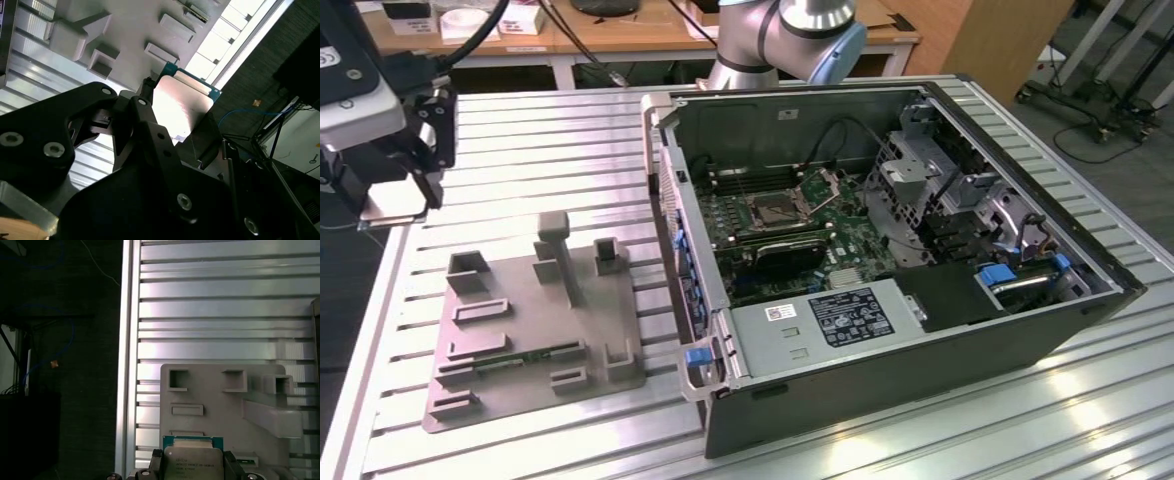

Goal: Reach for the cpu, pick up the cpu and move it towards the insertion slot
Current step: 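Pick up the cpu and move it towards the insertion slot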

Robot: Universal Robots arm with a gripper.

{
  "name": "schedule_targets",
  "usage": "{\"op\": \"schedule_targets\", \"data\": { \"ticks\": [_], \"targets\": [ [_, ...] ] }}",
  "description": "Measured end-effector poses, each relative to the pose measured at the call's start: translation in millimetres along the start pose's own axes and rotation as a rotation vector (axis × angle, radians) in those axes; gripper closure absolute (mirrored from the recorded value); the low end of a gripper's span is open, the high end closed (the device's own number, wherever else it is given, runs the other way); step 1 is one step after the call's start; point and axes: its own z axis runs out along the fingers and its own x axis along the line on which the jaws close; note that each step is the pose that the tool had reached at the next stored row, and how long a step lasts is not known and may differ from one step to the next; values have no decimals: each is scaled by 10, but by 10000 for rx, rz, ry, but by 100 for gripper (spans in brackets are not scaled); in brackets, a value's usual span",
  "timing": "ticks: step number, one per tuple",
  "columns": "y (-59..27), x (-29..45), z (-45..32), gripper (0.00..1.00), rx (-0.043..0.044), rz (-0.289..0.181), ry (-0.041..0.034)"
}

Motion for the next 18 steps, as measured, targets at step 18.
{"op": "schedule_targets", "data": {
  "ticks": [18],
  "targets": [
    [9,1,-160,46,-1,-1,-29]
  ]
}}
